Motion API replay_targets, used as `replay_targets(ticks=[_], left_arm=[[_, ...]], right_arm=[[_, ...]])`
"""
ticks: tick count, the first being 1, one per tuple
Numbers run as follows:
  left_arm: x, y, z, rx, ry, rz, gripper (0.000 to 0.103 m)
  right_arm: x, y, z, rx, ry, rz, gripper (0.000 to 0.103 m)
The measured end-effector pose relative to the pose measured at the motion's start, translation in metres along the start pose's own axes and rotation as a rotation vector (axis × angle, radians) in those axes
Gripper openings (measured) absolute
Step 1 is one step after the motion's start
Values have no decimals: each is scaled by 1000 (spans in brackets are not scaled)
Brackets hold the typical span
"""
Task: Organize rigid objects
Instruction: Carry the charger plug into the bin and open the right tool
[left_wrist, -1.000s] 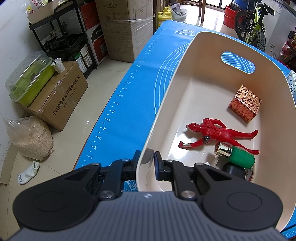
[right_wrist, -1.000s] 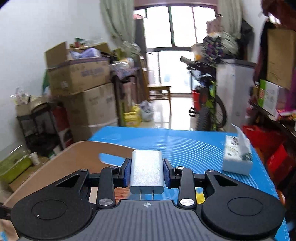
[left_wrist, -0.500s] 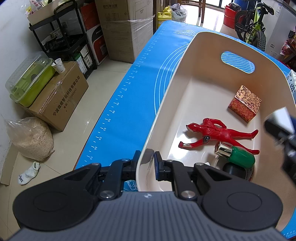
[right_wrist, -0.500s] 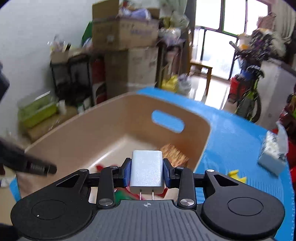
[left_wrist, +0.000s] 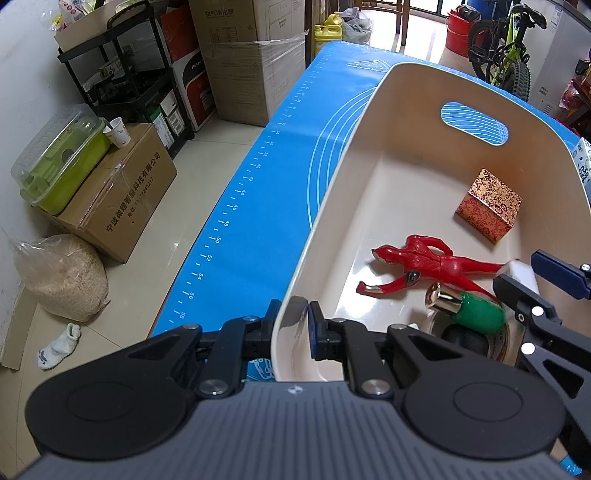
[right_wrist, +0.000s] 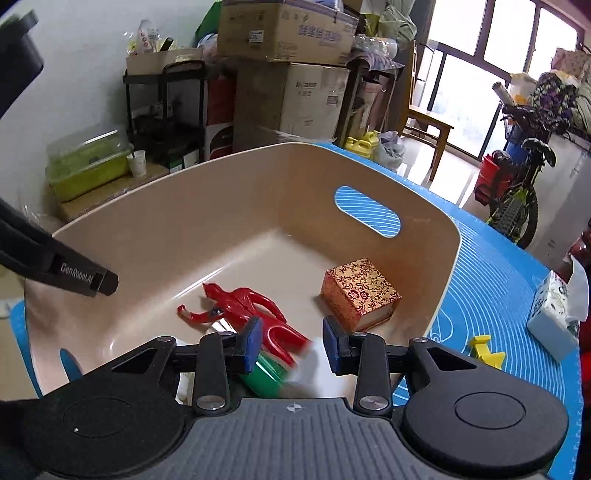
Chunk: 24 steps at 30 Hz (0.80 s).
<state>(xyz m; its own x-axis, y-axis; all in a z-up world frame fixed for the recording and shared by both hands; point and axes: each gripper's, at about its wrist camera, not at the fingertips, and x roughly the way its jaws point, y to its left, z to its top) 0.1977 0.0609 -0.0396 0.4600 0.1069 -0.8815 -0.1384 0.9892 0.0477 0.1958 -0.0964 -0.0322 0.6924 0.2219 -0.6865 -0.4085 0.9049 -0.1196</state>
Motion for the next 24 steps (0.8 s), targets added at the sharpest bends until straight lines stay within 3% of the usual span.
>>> replay_targets(ticks=[6,8,10,14,24], left_arm=[[-1,0,-1,0,-1,2,17],[-1,0,-1,1,-1,2,17],[0,0,-1,1,-1,2,17],[-1,0,-1,2,-2,1,17],[0,-1,-1,-4,1,-1,17]], right_arm=[[-9,-14,4,54,-30,23,54],[-15,-24,7,94,-56,23,62],[-21,-36,8,129,-82,17,63],[-30,-63,6,177,-135,-9,67],[-34,-128,-16,316,-158,-145,69]])
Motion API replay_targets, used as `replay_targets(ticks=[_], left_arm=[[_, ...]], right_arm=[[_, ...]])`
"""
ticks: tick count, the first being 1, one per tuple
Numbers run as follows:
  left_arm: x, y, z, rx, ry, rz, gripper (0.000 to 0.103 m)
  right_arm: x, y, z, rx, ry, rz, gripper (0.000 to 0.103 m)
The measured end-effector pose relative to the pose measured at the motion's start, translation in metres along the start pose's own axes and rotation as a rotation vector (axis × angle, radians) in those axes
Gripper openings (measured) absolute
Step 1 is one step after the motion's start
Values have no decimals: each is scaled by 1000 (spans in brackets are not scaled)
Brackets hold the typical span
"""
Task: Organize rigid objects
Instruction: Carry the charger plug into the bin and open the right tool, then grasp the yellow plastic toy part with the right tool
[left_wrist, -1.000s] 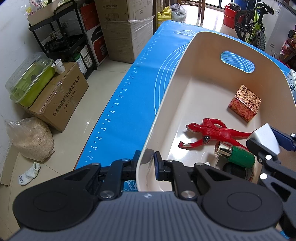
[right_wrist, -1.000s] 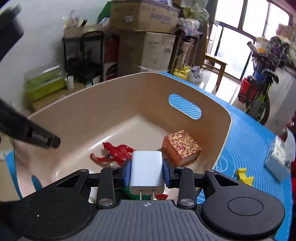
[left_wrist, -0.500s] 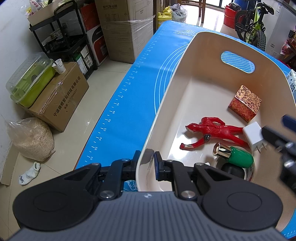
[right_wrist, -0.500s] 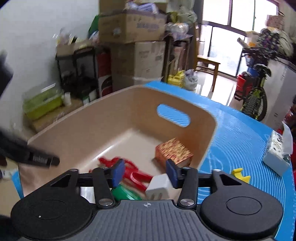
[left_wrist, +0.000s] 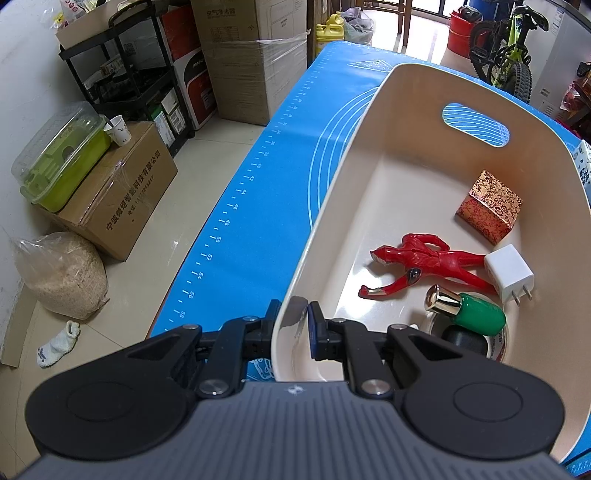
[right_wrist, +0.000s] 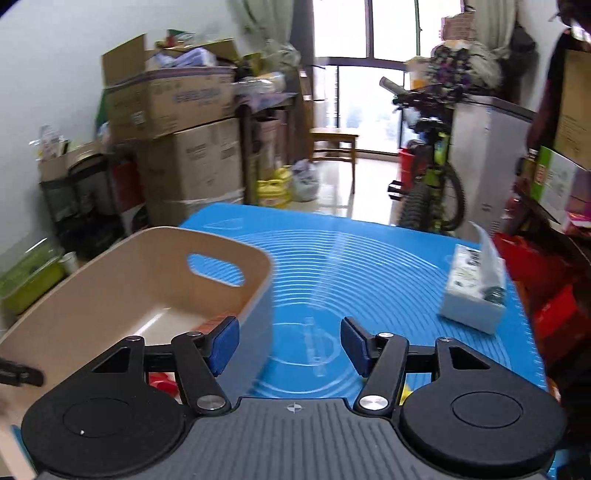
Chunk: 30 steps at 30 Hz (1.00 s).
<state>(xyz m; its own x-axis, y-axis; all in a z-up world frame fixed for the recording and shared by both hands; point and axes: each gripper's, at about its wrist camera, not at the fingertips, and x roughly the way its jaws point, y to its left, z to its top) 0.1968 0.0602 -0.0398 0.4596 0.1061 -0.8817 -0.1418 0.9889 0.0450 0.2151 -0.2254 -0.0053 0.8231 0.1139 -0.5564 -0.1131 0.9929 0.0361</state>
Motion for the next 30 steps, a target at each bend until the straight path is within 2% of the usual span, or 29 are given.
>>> replay_targets(ticks=[8,15,22,30], left_arm=[[1,1,0,-7,4,-3,17],[2,2,0,-9,7,-5,17],[3,2,1,-6,7,-5,17],[4,2,0,-1,6,-2,17]], right_arm=[[22,-42,-23,34,21,-84,72],[48,-76,-47,79,90,-166,72],[66,-103,-71,139,149,-152,72],[85,-91,-80,71,168,-116,73]])
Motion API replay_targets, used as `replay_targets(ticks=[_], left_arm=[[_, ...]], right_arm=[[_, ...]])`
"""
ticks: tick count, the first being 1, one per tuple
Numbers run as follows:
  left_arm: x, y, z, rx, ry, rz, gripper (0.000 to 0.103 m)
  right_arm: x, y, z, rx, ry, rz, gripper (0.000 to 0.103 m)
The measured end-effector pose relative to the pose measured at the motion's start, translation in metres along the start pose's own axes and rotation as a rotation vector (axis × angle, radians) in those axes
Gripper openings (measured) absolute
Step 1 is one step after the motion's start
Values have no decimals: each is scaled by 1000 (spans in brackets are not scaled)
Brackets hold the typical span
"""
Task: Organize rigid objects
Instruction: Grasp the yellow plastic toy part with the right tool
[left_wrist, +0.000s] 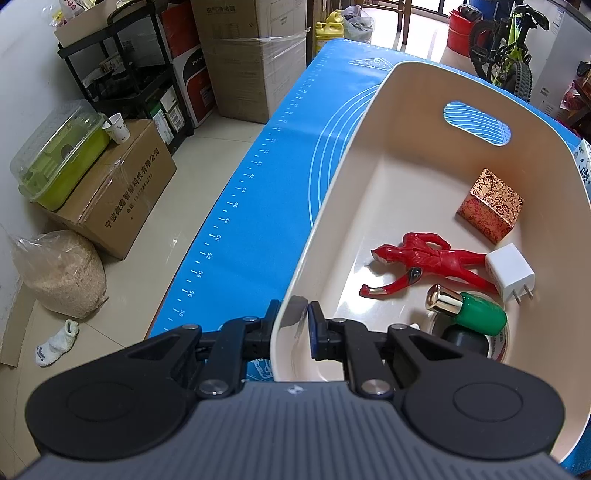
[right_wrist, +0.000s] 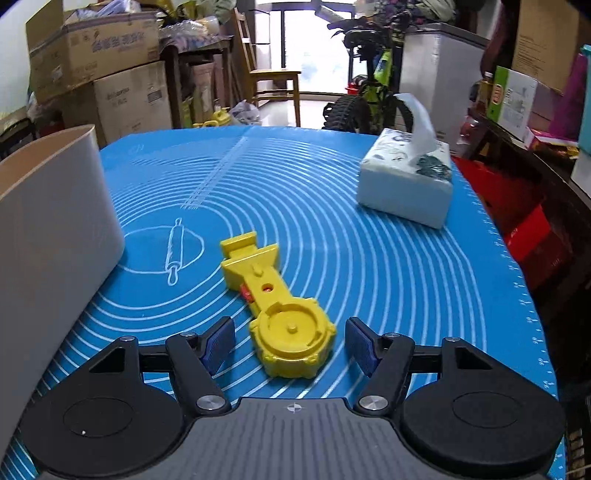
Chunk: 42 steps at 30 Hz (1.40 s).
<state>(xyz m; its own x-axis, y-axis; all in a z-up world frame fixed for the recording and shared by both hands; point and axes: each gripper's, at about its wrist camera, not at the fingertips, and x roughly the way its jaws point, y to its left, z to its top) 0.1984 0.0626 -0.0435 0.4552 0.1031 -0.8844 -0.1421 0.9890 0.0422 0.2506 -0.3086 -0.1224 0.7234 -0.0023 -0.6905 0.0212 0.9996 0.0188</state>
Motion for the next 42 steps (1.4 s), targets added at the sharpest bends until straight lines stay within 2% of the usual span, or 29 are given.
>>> replay_targets(ticks=[4,7,8,12,21,35,42], left_arm=[[0,-1,0,3,-1,2,17],[0,-1,0,3,-1,2,17],[0,-1,0,4,-1,3,17],[-1,-1,0,4,-2,2,17],[-1,-1,0,5,-2,3,17],[-1,-1,-1,5,-2,3,17],[-1,-1,0,4,-2,3,17]], right_arm=[[2,4,-1,-16,-20,-5,71],[1,5,-1,-9,-27,-9,55],[0,4,-1,-8,-28,-16,53],[-6,1,-2,21,-33,-3,53],[-41,10,17,32,-162,-3,53],[-85,31,41,21,-271,9,52],[-117,58,54,-12,-363,72,52]])
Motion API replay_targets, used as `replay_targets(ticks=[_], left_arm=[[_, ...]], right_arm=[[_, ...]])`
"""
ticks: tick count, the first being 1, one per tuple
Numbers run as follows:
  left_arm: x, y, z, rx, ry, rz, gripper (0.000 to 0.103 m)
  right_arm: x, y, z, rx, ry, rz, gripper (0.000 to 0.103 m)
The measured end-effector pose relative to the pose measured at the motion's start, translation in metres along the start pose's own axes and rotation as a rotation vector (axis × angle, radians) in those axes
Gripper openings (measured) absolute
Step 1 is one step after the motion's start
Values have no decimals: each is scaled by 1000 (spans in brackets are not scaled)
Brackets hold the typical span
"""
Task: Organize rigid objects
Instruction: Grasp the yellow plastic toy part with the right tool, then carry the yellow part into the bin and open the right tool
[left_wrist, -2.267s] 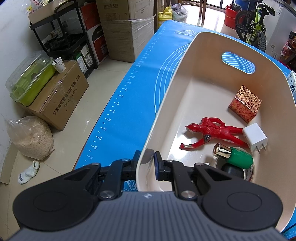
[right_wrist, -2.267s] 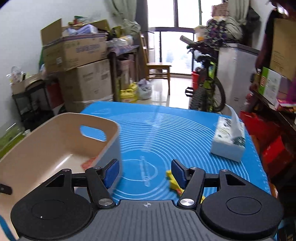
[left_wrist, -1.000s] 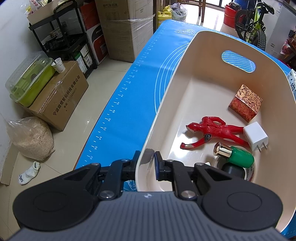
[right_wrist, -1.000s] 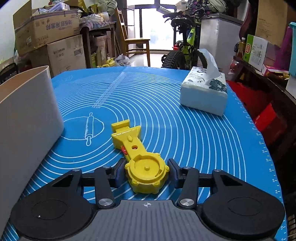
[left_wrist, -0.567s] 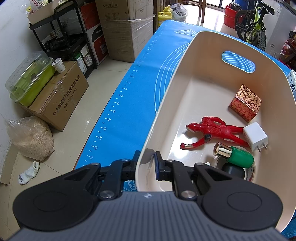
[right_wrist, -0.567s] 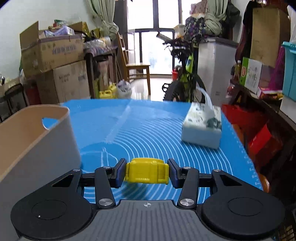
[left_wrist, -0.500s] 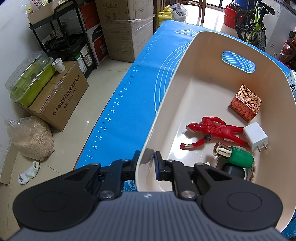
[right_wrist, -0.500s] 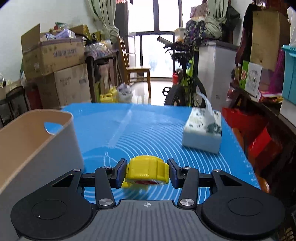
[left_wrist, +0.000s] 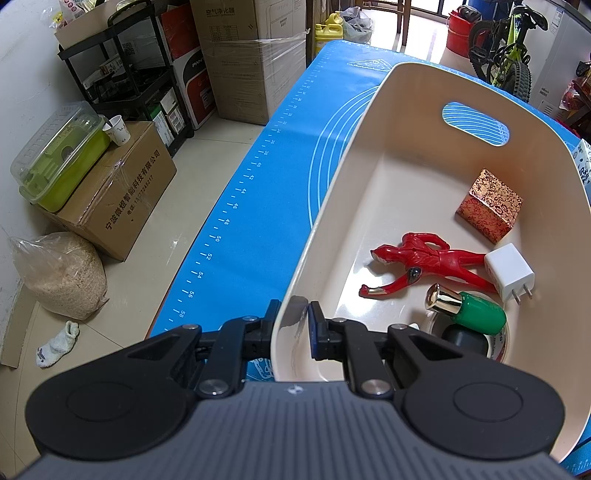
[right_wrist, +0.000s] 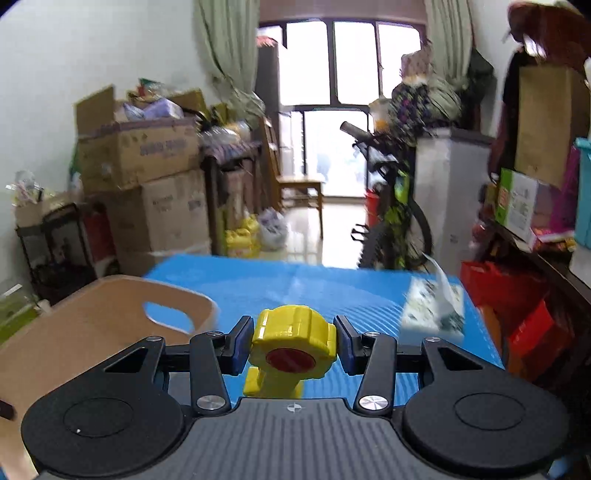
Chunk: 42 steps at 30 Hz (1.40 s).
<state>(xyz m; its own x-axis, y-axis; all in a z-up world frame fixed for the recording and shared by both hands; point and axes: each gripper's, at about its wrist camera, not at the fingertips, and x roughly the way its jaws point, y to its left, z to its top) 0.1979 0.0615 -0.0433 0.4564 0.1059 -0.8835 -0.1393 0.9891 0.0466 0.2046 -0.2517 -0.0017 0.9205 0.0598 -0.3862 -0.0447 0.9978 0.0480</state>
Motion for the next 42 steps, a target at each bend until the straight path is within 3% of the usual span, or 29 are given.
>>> replay_targets(ticks=[9,21,29,34,37,40,42], left_arm=[[0,0,0,0,0,0,17],[0,-1,0,1,-1,1,17],[0,-1,0,1,-1,0,17],[-1,-1,1,0,-1,-3,17],[-2,-1,1,-2,-1,-4,17],[-3,-1,1,5,-3,-3,17],[-4,-2,-1,21,-8,2,17]], right_arm=[[-22,55,22,-40,-54,149,50],[-37,103,29,-61,-94,284,50],[-16,141,6,-122,73,365,50],[5,149,-15,-118,251,365,50],[8,152,-21,-122,291,360,50],[7,152,-22,-122,320,345,70],[4,151,-21,-112,322,339,74]])
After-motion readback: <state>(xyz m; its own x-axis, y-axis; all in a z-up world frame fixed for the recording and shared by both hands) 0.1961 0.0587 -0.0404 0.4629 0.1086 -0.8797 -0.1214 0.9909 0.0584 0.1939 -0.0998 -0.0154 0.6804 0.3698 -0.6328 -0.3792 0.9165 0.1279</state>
